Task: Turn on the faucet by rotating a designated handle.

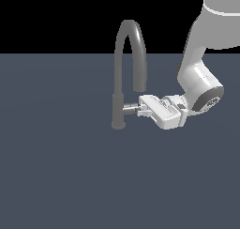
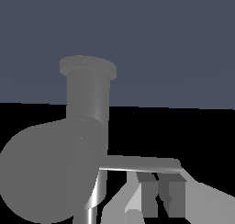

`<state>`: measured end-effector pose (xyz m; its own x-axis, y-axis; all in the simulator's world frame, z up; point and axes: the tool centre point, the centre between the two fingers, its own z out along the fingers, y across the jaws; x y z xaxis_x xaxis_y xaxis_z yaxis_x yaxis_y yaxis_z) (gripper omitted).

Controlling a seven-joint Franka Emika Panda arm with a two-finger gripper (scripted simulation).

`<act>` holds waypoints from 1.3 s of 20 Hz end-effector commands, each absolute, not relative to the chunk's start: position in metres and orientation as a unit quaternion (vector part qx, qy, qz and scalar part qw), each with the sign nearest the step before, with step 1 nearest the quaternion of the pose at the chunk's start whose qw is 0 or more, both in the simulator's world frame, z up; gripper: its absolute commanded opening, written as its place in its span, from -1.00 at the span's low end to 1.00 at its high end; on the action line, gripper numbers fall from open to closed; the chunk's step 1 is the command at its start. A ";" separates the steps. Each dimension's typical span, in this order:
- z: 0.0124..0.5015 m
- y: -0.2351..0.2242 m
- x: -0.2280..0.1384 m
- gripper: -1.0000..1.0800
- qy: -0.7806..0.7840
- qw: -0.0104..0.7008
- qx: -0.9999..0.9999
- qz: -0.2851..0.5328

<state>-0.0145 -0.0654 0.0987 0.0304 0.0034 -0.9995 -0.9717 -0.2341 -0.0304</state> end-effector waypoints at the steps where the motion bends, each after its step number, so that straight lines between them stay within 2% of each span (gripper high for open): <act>1: 0.069 -0.068 -0.024 -1.00 0.441 0.439 -0.553 0.554; 2: 0.069 -0.068 -0.024 -1.00 0.441 0.439 -0.553 0.554; 3: 0.092 -0.066 -0.015 -1.00 0.429 0.446 -0.563 0.548; 16: 0.039 -0.064 -0.009 -1.00 0.441 0.439 -0.553 0.554; 17: 0.039 -0.064 -0.009 -1.00 0.441 0.439 -0.553 0.554; 18: 0.071 -0.065 0.000 -1.00 0.423 0.448 -0.565 0.549; 26: 0.048 -0.061 0.009 -1.00 0.432 0.444 -0.559 0.551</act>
<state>0.0050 -0.0673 0.0633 0.0287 0.0182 -0.9994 -0.9695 -0.2429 -0.0322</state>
